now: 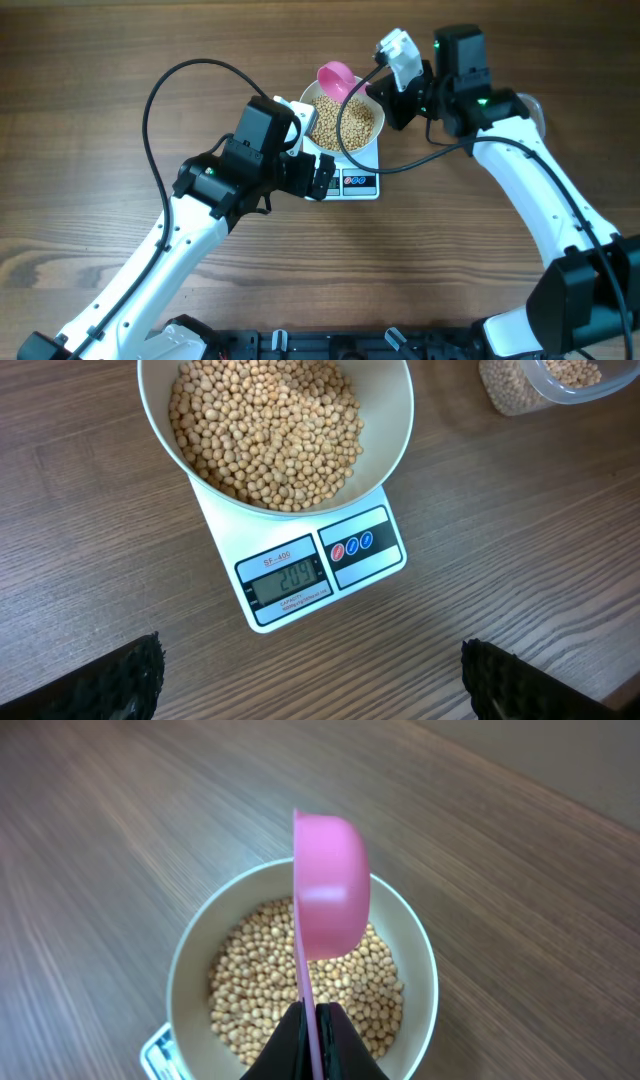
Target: Scoop item into bowl and weigh 150g on scale
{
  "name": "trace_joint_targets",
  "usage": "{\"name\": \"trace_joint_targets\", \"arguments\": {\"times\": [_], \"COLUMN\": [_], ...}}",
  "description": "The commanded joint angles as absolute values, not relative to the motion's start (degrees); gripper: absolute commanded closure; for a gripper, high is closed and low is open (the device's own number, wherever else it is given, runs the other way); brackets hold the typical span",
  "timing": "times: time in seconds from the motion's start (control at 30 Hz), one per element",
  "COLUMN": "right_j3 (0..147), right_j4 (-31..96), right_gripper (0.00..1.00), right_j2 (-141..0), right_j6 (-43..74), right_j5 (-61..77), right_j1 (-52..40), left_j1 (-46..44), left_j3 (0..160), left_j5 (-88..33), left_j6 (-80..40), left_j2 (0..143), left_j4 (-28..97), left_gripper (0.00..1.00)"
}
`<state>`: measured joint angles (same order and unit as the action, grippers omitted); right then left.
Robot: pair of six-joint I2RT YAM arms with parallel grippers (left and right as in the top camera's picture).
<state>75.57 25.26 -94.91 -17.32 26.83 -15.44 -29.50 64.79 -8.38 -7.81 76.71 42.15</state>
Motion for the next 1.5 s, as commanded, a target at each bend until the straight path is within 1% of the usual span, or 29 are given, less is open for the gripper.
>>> {"name": "trace_joint_targets", "arguments": {"times": [0.0,0.1,0.5,1.17,1.47], "right_j3": [76.27,76.27,76.27,76.27,76.27], "right_j4": [25.15,25.10,25.28,25.12,25.58], "right_gripper": [0.96,0.96,0.96,0.96,0.96], "right_j2": [-96.79,-97.60,-100.09,-101.80,-101.80], "right_j6": [-21.91,-22.52,-22.31,-20.78,-20.82], "right_j5": [17.37,14.66,14.68,17.04,20.47], "right_j1": [-17.47,-18.28,-18.52,-18.83,-20.38], "left_j1": [-29.08,-29.08,-29.08,-29.08,-29.08], "left_j3": [65.65,65.65,65.65,65.65,65.65], "left_j5": [-8.05,-8.05,-8.05,-8.03,-8.05], "left_j6": [-8.12,-8.12,-8.12,-8.12,-8.12], "left_j2": [76.51,76.51,76.51,76.51,76.51], "left_j4": [42.02,42.02,42.02,42.02,42.02], "left_gripper": [0.00,0.00,0.00,0.00,0.00]}}
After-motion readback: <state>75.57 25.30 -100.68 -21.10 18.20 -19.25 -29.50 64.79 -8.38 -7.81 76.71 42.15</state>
